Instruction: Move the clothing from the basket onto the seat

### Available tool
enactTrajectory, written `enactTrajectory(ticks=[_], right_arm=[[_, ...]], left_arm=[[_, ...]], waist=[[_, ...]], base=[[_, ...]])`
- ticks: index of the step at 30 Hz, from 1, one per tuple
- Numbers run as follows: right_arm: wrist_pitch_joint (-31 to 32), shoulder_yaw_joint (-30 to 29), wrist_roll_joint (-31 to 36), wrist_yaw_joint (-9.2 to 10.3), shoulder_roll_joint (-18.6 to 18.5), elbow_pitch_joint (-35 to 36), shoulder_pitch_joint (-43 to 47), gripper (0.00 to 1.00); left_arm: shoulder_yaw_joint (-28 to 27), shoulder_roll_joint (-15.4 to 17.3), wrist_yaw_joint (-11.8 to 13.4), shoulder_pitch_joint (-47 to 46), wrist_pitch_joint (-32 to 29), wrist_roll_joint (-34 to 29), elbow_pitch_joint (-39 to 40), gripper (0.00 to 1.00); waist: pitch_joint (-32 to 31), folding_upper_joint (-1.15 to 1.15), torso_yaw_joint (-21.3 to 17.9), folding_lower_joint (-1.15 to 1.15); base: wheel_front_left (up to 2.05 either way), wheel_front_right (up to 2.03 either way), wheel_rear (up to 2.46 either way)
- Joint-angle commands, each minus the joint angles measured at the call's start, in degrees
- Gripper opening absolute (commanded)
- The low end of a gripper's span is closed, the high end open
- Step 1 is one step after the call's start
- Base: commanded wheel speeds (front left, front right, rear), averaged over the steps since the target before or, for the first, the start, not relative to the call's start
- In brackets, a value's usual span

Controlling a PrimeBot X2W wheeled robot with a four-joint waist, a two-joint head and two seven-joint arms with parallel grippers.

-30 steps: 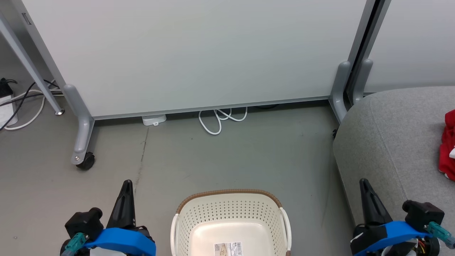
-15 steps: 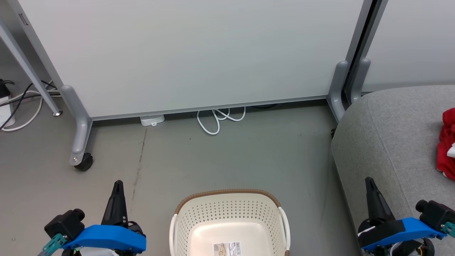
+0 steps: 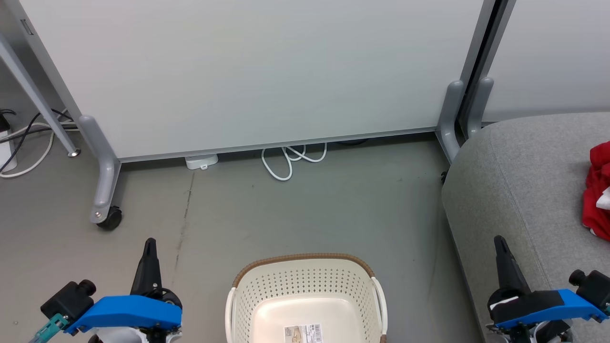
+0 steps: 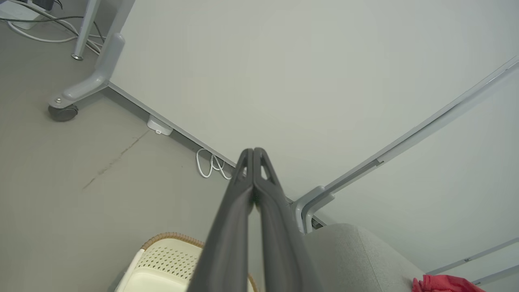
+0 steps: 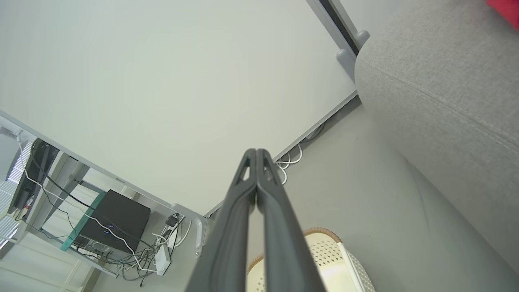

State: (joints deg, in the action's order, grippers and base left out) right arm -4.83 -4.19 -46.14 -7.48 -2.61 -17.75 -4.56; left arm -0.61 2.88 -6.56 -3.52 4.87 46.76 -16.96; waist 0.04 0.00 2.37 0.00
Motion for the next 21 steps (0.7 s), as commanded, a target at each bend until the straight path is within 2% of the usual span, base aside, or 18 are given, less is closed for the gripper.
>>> enactTrajectory(ticks=[1,21], right_arm=[[0.44,-0.24,-2.16,-0.01,-0.26,0.98,-1.3,0.0],[3.91,-0.92,-16.01,-0.02,-0.31,1.93,-1.6,0.0]], left_arm=[[-0.41,0.03,-0.26,-1.69,-0.44,1.98,0.89,0.0],[-2.18,0.02,-0.56,-2.17,-3.94,15.65,1.62,0.0]], waist=[[0.0,0.0,-0.04,0.0],[0.04,0.0,-0.6,0.0]], base=[[0.0,0.0,0.0],[0.0,0.0,0.0]])
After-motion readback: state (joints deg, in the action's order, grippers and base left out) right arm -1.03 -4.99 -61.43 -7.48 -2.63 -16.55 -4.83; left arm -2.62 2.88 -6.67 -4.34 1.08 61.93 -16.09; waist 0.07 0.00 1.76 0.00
